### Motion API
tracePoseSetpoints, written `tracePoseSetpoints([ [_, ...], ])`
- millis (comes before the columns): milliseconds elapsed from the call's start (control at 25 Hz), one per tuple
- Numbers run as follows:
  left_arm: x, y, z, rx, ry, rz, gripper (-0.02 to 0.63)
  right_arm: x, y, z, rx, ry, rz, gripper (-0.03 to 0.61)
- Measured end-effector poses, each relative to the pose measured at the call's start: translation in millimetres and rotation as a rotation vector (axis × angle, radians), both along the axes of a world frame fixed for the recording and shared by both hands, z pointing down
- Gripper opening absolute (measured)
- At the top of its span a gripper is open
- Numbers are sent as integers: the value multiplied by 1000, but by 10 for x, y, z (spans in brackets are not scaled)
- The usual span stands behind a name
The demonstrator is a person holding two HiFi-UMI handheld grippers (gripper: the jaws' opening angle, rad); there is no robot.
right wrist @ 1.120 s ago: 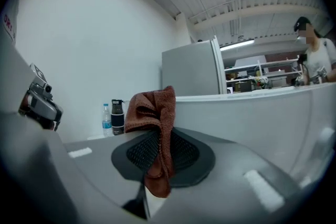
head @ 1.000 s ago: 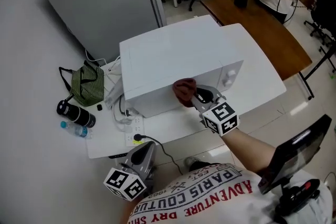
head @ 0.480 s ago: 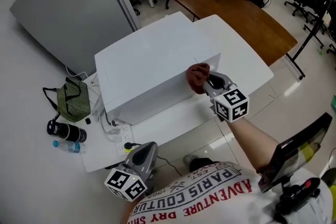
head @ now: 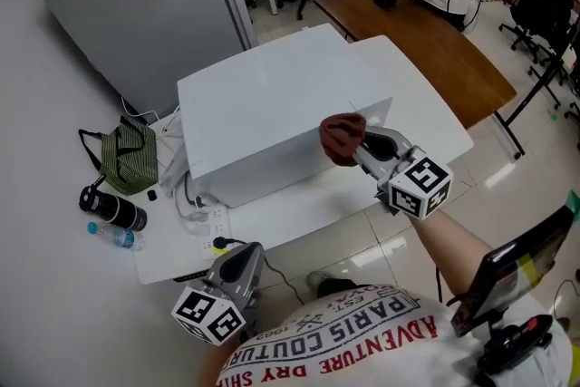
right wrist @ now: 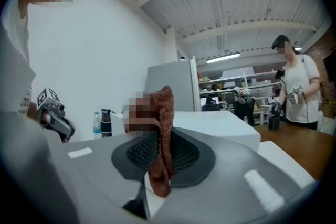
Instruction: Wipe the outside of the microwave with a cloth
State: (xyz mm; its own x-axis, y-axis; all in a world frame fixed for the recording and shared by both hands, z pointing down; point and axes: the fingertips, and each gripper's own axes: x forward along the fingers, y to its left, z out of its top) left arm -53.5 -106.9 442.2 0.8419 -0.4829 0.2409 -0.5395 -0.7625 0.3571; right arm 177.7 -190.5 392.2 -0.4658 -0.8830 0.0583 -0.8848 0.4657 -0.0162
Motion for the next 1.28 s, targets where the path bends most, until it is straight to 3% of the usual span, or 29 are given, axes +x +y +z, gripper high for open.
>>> tracePoseSetpoints([
  [160,-210,78,-69,21,27,-46,6,-646,-32,-592,42,32,-211,43],
  [280,-445,132,-167,41,29,-112,6,-1172,-191,-895,15,59,-348,43],
  [440,-789,241,-251,64,53,-204,6,-1805,-456,-1076,-96,-5,-476,43],
  [560,-1047,324,-258,75,61,-280,6,-2294,-703,-1003,-239,-41,-567,43],
  [880,-1495,541,-230,43,118,-429,6,-2853,-1282,-464,-526,160,-532,43],
  [1040,-1530,519,-171,52,143,-432,6,-2831,-1374,-286,-591,260,-511,43],
  [1280,-1469,333,-254,92,136,-395,6,-2608,-1480,-151,-652,311,-475,44],
])
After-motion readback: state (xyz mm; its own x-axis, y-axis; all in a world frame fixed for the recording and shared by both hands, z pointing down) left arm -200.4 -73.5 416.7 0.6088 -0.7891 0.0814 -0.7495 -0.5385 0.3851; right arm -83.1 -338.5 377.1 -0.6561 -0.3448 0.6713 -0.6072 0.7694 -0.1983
